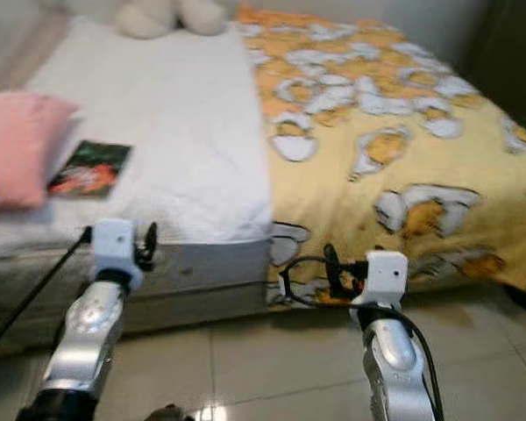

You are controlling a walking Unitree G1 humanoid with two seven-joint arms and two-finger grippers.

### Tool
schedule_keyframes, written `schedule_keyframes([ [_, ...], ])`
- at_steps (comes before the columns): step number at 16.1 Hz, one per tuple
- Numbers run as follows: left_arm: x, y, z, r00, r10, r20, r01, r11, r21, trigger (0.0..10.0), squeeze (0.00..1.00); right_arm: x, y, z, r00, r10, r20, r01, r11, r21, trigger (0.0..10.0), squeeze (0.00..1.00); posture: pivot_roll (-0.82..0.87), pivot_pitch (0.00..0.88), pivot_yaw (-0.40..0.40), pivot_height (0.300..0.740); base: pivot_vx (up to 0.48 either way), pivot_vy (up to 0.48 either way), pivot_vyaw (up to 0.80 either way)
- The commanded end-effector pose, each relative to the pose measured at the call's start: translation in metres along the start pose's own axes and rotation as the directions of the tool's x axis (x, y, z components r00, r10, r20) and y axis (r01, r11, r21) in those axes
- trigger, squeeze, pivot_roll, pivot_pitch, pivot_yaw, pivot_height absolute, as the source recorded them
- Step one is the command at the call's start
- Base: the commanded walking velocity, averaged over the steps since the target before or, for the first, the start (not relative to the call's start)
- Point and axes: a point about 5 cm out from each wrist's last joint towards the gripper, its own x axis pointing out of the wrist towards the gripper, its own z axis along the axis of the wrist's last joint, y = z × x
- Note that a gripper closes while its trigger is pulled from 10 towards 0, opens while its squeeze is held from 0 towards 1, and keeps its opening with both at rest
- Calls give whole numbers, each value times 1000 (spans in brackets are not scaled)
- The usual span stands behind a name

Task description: Clean up the room

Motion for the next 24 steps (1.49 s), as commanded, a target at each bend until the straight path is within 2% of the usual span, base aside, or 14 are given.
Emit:
schedule_keyframes([
  [1,3,-3,4,1000,-11,-5,11,1000,-21,10000,1000,-3,1,-4,1000,13,-3,-13,1000,-21,10000,0,68,0,-10,740,0,0,594],
  [3,14,-9,20,998,-39,48,40,999,-14,10000,1000,1,10,-6,1000,18,-8,-18,1000,10,10000,0,68,0,-4,740,0,0,591],
  [5,15,-14,26,994,-71,79,75,996,-53,10000,1000,4,17,-6,999,35,4,-35,999,10,10000,0,63,0,3,740,0,-156,591],
  [10,21,-16,27,993,-95,71,96,995,-10,10000,1000,6,14,-11,1000,16,-10,-15,999,38,10000,0,52,0,19,740,206,-406,592],
  [11,21,-18,27,991,-108,80,108,994,1,10000,4,5,14,-13,1000,17,-16,-17,999,36,10000,0,52,0,19,740,334,-341,594],
  [13,22,-20,26,993,-88,77,85,996,38,10000,0,6,15,-15,999,38,-29,-38,999,32,10000,0,50,0,7,740,0,0,587],
  [16,22,-20,23,997,-62,56,61,998,12,10000,0,6,16,-16,997,66,-36,-65,998,26,10000,0,51,0,-2,740,0,0,587],
  [18,20,-19,19,995,-82,50,80,996,29,10000,0,9,13,-13,997,74,-30,-73,997,28,10000,0,54,0,-7,740,0,0,587],
  [19,17,-15,17,994,-94,65,91,995,47,10000,0,10,9,-7,999,45,4,-45,997,55,10000,0,66,0,-8,740,0,0,556],
  [21,14,-9,19,987,-132,95,130,991,27,10000,0,7,9,-3,999,36,26,-39,996,82,10000,0,64,0,3,740,0,0,544],
  [23,15,-17,26,981,-158,114,158,987,6,10000,0,8,9,-7,1000,25,18,-26,996,86,10000,0,63,0,11,740,0,-174,541],
  [24,16,-19,27,983,-150,108,148,989,23,10000,0,9,13,-6,999,27,21,-29,995,91,10000,0,59,0,19,740,0,-480,550],
])
